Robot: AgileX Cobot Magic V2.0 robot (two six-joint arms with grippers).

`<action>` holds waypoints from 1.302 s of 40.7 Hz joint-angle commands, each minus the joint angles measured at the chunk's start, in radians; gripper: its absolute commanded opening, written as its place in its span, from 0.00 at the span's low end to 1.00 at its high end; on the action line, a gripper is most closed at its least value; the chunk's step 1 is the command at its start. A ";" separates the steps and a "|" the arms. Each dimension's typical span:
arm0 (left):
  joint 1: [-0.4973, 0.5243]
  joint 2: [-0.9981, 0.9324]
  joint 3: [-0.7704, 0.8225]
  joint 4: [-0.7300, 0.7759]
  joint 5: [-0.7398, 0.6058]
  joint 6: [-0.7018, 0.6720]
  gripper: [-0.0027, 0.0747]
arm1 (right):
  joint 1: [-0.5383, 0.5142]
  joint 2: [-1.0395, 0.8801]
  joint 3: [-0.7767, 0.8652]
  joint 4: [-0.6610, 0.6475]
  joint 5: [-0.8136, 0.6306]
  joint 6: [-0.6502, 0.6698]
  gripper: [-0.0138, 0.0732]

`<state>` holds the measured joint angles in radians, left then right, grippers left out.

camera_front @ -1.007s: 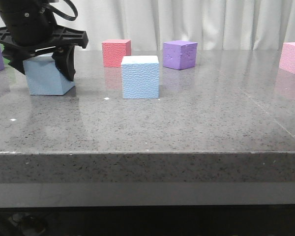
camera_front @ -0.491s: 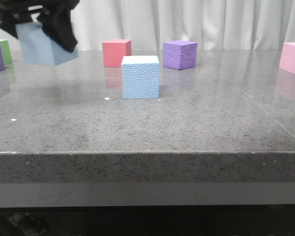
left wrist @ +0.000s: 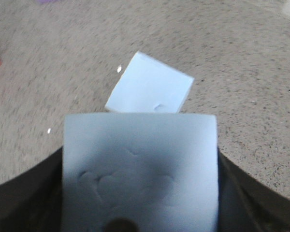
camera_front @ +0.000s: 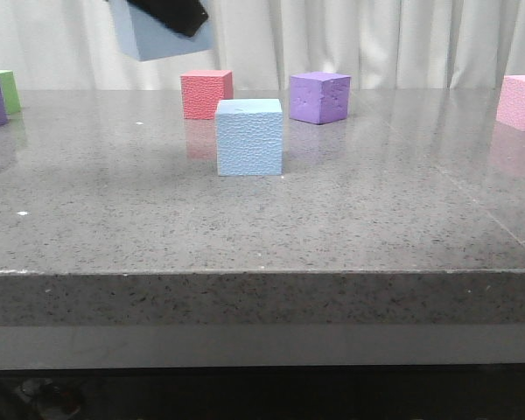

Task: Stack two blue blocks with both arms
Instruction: 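Lift the blue cube with the left gripper and carry it above the centered cube, then lower the held cube onto the centered blue cube and open the left gripper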

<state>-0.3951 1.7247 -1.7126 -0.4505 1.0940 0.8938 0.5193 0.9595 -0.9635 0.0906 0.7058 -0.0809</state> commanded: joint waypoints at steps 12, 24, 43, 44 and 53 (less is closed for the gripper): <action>-0.068 0.149 -0.310 -0.084 0.141 0.141 0.51 | -0.004 -0.015 -0.024 0.005 -0.061 -0.007 0.92; -0.068 0.233 -0.403 -0.063 0.185 0.208 0.51 | -0.004 -0.015 -0.024 0.005 -0.061 -0.007 0.92; -0.064 0.264 -0.400 -0.056 0.190 0.289 0.51 | -0.004 -0.015 -0.024 0.005 -0.061 -0.007 0.92; -0.064 0.264 -0.400 -0.056 0.190 0.289 0.51 | -0.004 -0.015 -0.024 0.005 -0.061 -0.007 0.92; -0.064 0.264 -0.400 -0.056 0.192 0.323 0.60 | -0.004 -0.015 -0.024 0.005 -0.061 -0.007 0.92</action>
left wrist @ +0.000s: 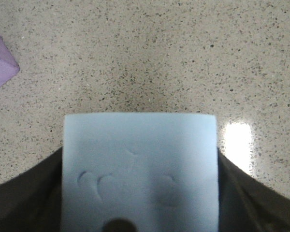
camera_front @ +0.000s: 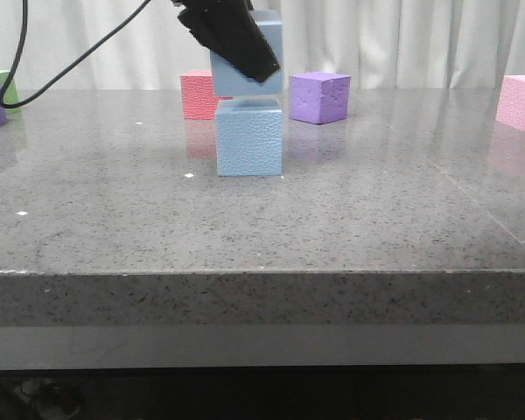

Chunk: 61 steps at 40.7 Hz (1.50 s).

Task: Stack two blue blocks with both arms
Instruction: 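Lower the held cube onto the centered blue cube and open the left gripper, then raise the left gripper away from the stack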

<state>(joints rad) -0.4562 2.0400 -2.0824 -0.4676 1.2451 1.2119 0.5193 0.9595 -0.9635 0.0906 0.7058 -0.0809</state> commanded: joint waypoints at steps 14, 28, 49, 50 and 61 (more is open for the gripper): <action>-0.003 -0.050 -0.030 -0.039 0.034 0.005 0.73 | -0.004 -0.015 -0.024 0.005 -0.061 -0.007 0.92; -0.003 -0.059 -0.030 -0.041 0.036 0.003 0.76 | -0.004 -0.015 -0.024 0.005 -0.061 -0.007 0.92; -0.003 -0.228 -0.034 -0.041 0.029 -0.274 0.75 | -0.004 -0.015 -0.024 0.005 -0.061 -0.007 0.92; -0.003 -0.237 -0.034 -0.038 0.031 -0.324 0.75 | -0.004 -0.015 -0.024 0.005 -0.061 -0.007 0.92; -0.003 -0.334 -0.034 0.205 0.041 -0.978 0.75 | -0.004 -0.015 -0.024 0.005 -0.061 -0.007 0.92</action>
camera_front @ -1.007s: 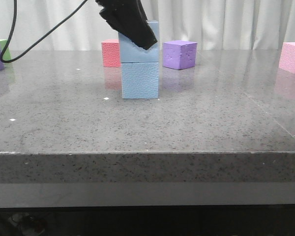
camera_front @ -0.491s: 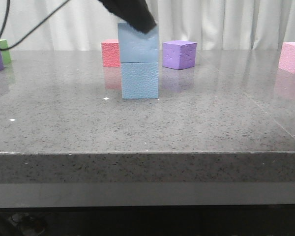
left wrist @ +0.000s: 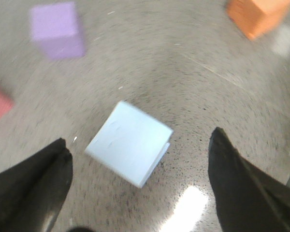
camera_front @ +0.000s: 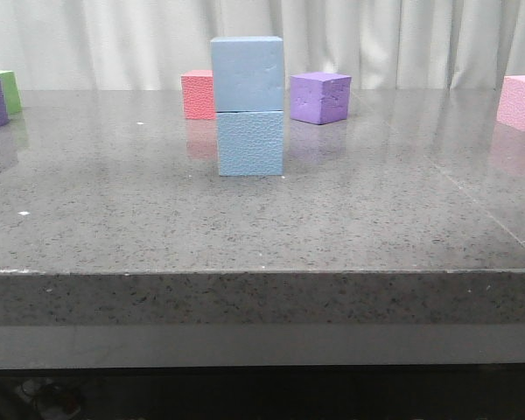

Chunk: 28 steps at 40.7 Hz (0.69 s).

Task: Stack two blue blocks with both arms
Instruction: 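Raise the left gripper away from the stack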

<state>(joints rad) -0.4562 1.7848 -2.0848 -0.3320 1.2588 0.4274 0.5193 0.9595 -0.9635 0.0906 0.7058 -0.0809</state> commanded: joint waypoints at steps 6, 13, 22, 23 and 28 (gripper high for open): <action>-0.005 -0.169 0.042 0.129 0.024 -0.297 0.75 | -0.004 -0.015 -0.024 0.005 -0.061 -0.007 0.92; -0.005 -0.340 0.288 0.158 -0.045 -0.318 0.75 | -0.004 -0.015 -0.024 0.005 -0.061 -0.007 0.92; -0.005 -0.634 0.728 0.180 -0.244 -0.335 0.75 | -0.004 -0.015 -0.024 0.029 -0.060 -0.007 0.92; -0.005 -0.660 0.781 0.180 -0.257 -0.335 0.75 | -0.004 -0.015 -0.024 0.029 -0.060 -0.007 0.92; -0.005 -0.798 0.980 0.180 -0.329 -0.349 0.75 | -0.004 -0.015 -0.024 0.029 -0.057 -0.007 0.92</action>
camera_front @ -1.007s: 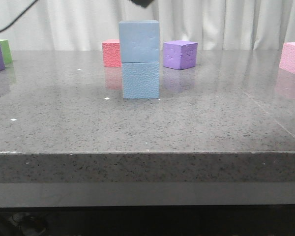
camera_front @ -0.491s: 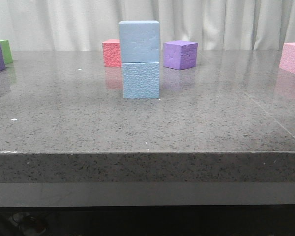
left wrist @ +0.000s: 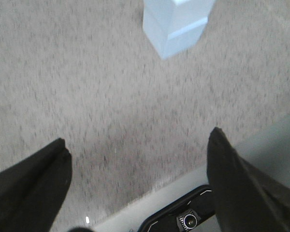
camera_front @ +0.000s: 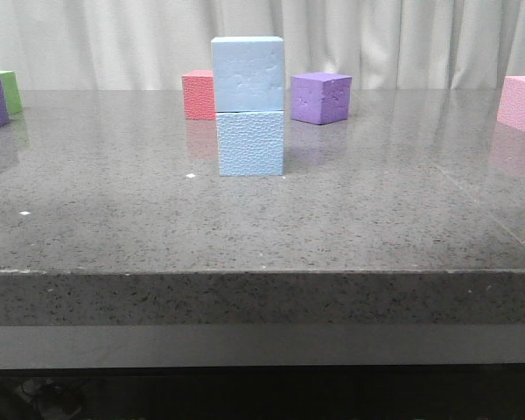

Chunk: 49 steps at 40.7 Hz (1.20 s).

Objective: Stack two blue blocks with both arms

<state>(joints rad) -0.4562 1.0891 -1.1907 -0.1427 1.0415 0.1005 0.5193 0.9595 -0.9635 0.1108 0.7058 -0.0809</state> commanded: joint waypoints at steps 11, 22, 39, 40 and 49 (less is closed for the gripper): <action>-0.005 -0.289 0.333 -0.008 -0.241 -0.022 0.72 | -0.004 -0.015 -0.024 0.009 -0.033 -0.007 0.91; -0.005 -0.304 0.345 -0.007 -0.255 -0.022 0.19 | -0.004 -0.015 -0.024 0.009 -0.006 -0.007 0.38; -0.005 -0.314 0.356 -0.010 -0.266 -0.022 0.01 | -0.004 -0.015 -0.024 0.009 -0.006 -0.007 0.14; 0.005 -0.336 0.367 0.000 -0.269 -0.022 0.01 | -0.004 -0.015 -0.024 0.009 -0.006 -0.007 0.14; 0.222 -0.716 0.668 0.112 -0.607 0.006 0.01 | -0.004 -0.015 -0.024 0.009 -0.005 -0.007 0.14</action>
<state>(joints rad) -0.3087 0.5112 -0.6126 -0.0563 0.6331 0.1026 0.5193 0.9595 -0.9635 0.1131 0.7525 -0.0809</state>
